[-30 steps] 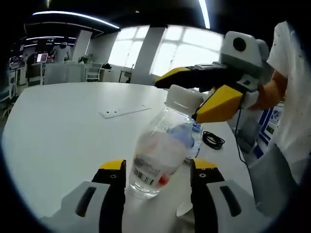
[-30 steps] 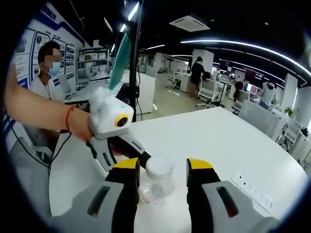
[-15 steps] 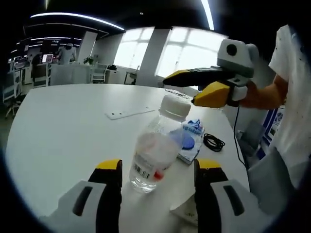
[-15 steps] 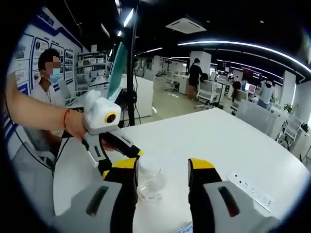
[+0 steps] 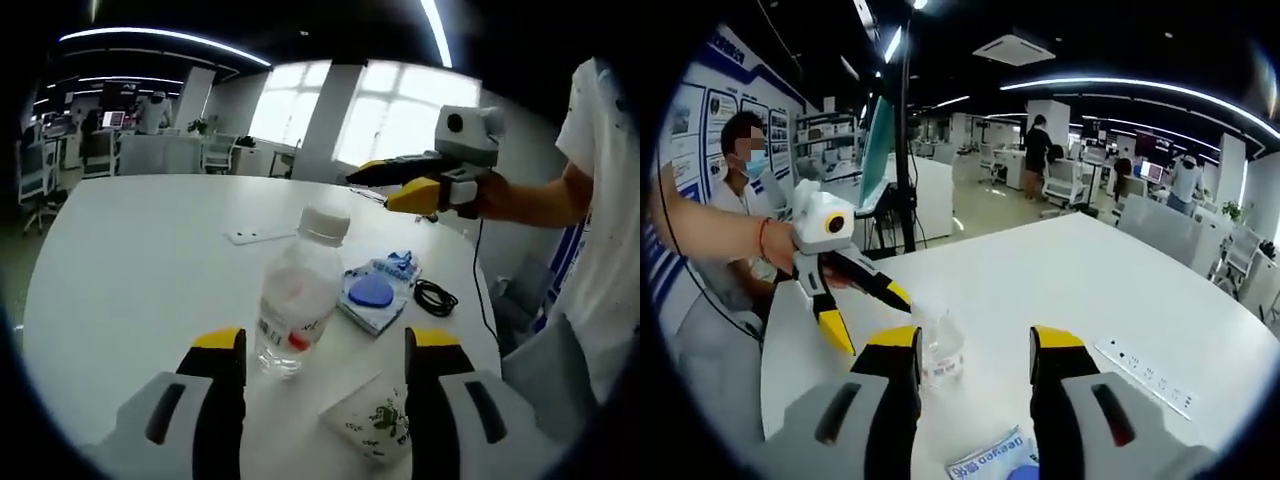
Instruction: Arrange the tabletop items into an orderly group along one side of the table until the central work area is clear of visible clutter.
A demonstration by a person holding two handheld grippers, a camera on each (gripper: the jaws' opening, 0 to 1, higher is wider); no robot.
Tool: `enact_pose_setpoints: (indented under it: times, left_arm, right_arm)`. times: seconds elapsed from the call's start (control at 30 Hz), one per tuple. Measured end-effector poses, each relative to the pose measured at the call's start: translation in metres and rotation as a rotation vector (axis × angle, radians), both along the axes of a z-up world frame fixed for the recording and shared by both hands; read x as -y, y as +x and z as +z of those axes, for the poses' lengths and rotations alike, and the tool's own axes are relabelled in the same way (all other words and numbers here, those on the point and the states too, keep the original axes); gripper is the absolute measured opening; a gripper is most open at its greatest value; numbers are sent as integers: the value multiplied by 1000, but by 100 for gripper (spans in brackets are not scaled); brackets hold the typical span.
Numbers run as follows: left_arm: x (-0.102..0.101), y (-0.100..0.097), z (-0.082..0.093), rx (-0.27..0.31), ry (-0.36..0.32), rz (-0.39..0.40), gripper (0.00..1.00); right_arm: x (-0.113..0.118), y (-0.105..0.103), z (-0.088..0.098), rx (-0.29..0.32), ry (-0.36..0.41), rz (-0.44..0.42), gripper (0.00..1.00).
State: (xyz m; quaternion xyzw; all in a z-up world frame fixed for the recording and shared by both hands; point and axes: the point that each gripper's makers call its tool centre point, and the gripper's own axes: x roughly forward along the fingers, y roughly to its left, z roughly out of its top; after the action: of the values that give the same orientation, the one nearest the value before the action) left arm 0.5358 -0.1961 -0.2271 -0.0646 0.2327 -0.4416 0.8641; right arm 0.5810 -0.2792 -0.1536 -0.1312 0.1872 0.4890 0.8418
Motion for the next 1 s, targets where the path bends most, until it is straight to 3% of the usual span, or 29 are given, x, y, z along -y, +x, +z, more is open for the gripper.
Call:
enact_pose_setpoints:
  times: [0.5,0.6,0.67,1.0]
  left_arm:
    - [-2,-42,10,-21,-4,96,66]
    - [-2,-52,10,-30,1,113,67]
    - [-4,-57,10,-34,2,126,67]
    - [-9,-89,10,-62,7,164,67]
  right_arm:
    - [18,-43,-29,-104,-38,102,43]
    - [20,-53,-35,-162,-24,131,43]
    - [22,-53,-38,-166,-28,134,43]
    - [23,-81,-67,-254,-74,244,41]
